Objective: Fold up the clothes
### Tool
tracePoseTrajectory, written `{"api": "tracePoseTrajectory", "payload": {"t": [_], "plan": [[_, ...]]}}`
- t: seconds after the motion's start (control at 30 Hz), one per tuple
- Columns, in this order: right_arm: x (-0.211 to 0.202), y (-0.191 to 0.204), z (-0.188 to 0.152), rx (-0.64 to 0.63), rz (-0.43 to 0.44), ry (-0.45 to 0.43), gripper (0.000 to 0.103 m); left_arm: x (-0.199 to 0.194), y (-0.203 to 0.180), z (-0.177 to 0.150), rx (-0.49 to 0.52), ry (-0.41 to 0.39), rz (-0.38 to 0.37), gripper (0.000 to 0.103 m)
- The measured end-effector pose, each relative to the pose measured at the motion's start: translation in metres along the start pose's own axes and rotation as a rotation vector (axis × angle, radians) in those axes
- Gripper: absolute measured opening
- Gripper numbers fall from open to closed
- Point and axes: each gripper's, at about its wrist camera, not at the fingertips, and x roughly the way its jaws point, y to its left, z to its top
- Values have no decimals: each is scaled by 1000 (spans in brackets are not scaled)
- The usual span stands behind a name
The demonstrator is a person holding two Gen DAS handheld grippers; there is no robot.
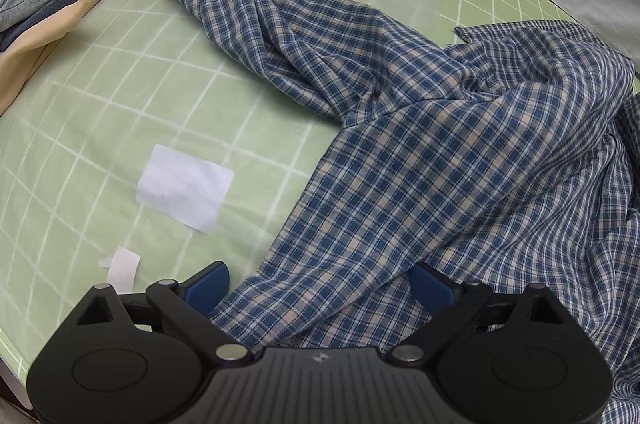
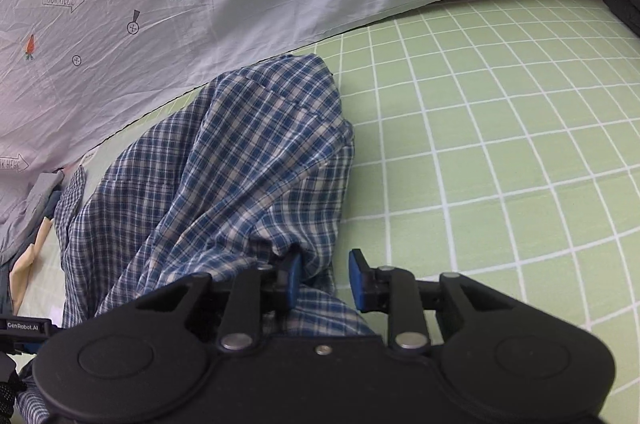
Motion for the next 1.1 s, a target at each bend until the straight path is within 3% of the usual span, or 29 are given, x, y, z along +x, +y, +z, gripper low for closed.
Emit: {"api": "tracePoseTrajectory", "payload": {"t": [0.17,0.3,0.4,0.47,0.5,0.57,0.73,0.97,1.1], "plan": [[9,8,1,-44,37,36,23,3,-9,-3,37,8,26,103],[19,14,3,-72,5,47,34,2,-13,-5,39,3,29,103],[22,15,4,-75,1,43,37,1,-14,-6,39,-1,30,103],[23,17,4,-95,29,38,29,1,-16,-7,38,-3,30,103],[22,18,4,-102,31,29,16,0,-16,-8,37,-5,31,103],[20,19,3,-115,25,6,7,0,-18,-9,35,-8,31,103],[-1,19,10,-152,-107,-108,1,-2,-20,-12,35,-13,31,103],[-61,4,59,-198,-384,-375,1,-5,-26,-14,33,-16,32,103],[-102,6,81,-216,-439,-543,1,-7,-30,-16,30,-19,32,103]]}}
